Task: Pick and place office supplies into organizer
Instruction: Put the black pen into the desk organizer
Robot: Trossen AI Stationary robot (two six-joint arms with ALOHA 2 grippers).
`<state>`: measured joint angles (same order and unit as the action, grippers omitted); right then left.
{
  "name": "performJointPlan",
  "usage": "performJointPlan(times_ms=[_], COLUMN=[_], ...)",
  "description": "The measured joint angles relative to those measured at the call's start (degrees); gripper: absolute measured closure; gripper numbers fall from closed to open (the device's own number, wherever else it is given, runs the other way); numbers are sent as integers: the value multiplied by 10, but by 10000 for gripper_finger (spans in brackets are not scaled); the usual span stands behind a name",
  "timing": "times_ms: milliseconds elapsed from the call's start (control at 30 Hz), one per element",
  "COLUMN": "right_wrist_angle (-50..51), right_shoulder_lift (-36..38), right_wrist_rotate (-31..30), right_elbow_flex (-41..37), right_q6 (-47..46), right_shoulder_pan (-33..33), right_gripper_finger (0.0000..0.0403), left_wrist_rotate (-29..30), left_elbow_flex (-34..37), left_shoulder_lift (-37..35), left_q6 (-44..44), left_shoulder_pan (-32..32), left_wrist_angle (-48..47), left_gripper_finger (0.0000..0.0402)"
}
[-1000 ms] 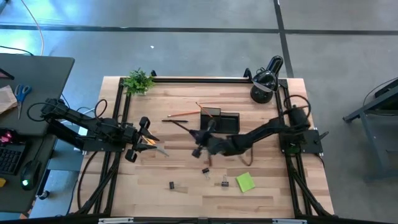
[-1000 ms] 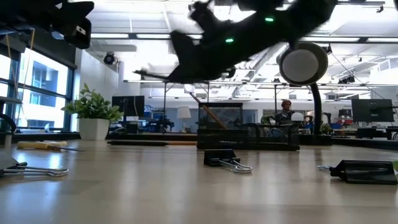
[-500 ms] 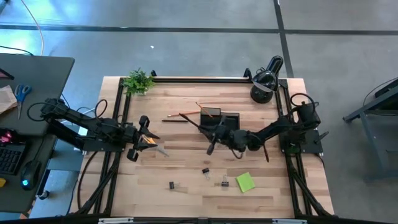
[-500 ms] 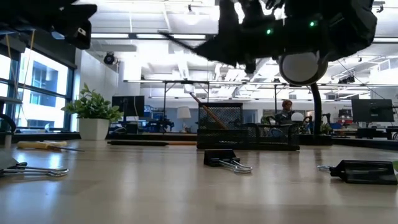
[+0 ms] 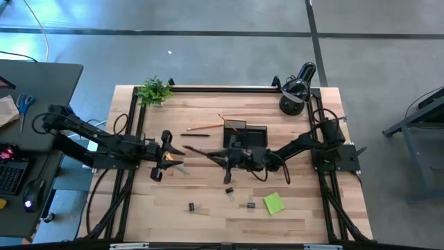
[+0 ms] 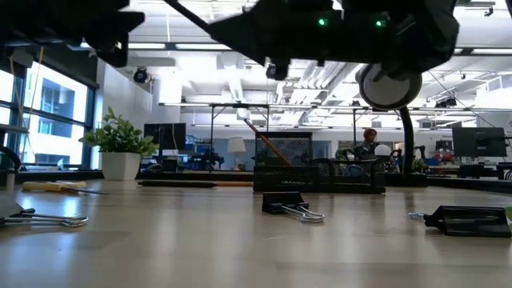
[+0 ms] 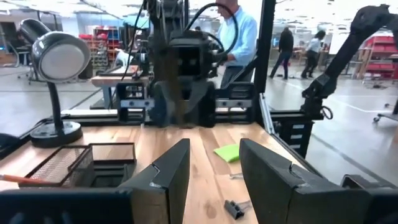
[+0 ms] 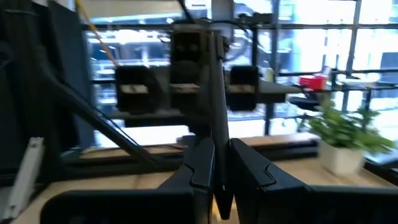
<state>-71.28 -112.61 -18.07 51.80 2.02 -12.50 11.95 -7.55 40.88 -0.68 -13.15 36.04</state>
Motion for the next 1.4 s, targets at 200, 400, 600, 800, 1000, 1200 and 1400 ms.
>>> performJointPlan(times_ms=[200, 400, 600, 800, 1000, 1200, 1400], right_wrist_angle=[36, 50, 31, 29, 37, 74, 101], right_shoulder_lift=[-7, -18, -34, -34, -34, -33, -33], right_wrist_rotate=[21, 22, 25, 33, 31, 42, 69], right_elbow_flex=[32, 38, 37, 37, 37, 37, 37], right_q6=[10, 3, -5, -5, -7, -29, -50], right_shoulder_pan=[0, 0, 0, 0, 1, 9, 16], right_gripper_finger=[384, 385, 381, 383, 383, 382, 382], left_wrist_rotate=[1, -1, 3, 9, 14, 16, 15], left_elbow_flex=[0, 0, 0, 0, 0, 0, 0], left_shoulder_lift=[36, 38, 38, 38, 38, 38, 39], left_q6=[0, -1, -1, -1, 2, 3, 4], left_shoulder_pan=[0, 0, 0, 0, 0, 0, 0], left_wrist_angle=[42, 83, 92, 91, 89, 79, 57], left_gripper_finger=[273, 273, 297, 350, 385, 382, 395])
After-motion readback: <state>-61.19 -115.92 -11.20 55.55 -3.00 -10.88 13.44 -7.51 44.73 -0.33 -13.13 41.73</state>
